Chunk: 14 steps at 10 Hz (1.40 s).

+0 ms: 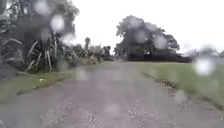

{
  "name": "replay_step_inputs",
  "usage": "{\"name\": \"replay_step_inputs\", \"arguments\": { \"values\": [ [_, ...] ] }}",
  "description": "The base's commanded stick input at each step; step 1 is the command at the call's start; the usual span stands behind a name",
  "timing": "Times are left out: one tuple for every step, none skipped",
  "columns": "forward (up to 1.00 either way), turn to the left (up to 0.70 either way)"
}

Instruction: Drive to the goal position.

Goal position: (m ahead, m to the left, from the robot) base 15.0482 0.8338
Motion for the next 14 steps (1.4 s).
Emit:
{"name": "replay_step_inputs", "arguments": {
  "values": [
    [1.0,-0.28],
    [1.0,-0.33],
    [1.0,-0.38],
    [1.0,-0.04],
    [1.0,-0.02],
    [1.0,-0.01],
    [1.0,0.0],
    [1.0,0.0],
    [1.0,0.0],
    [1.0,0.0],
    [1.0,0.0],
    [1.0,0.0],
    [1.0,0.0],
    [1.0,0.0]
  ]
}}
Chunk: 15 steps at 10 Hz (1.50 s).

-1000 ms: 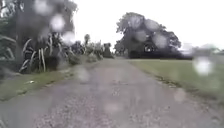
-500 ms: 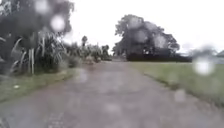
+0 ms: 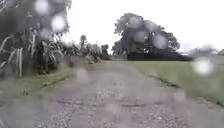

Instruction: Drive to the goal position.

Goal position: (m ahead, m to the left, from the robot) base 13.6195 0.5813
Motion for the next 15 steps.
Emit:
{"name": "replay_step_inputs", "arguments": {
  "values": [
    [1.0,0.0],
    [1.0,0.0],
    [1.0,0.0],
    [1.0,0.0],
    [1.0,0.0],
    [1.0,0.0],
    [1.0,0.0],
    [1.0,0.0],
    [1.0,0.0],
    [1.0,0.0],
    [1.0,0.0],
    [1.0,0.0],
    [1.0,0.0],
    [1.0,0.0],
    [1.0,0.0]
  ]
}}
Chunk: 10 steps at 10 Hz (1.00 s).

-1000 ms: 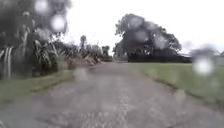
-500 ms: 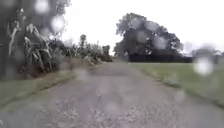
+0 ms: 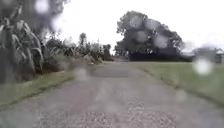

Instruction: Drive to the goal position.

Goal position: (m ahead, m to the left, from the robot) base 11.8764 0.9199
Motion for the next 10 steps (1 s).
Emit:
{"name": "replay_step_inputs", "arguments": {
  "values": [
    [1.0,0.0],
    [1.0,-0.01],
    [1.0,-0.02],
    [1.0,-0.02],
    [1.0,-0.02],
    [1.0,-0.02],
    [1.0,-0.02],
    [1.0,-0.02],
    [1.0,-0.02],
    [1.0,-0.02]
  ]
}}
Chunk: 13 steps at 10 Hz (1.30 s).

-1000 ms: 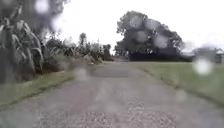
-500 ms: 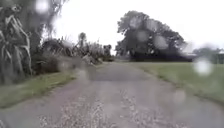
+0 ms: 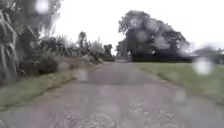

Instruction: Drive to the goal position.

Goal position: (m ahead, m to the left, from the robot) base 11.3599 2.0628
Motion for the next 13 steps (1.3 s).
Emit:
{"name": "replay_step_inputs", "arguments": {
  "values": [
    [1.0,-0.02],
    [1.0,-0.02],
    [1.0,-0.02],
    [1.0,-0.02],
    [1.0,-0.02],
    [1.0,-0.02],
    [1.0,-0.02],
    [1.0,-0.02],
    [1.0,-0.02],
    [1.0,-0.02],
    [1.0,-0.02],
    [1.0,-0.04],
    [1.0,-0.06]
  ]
}}
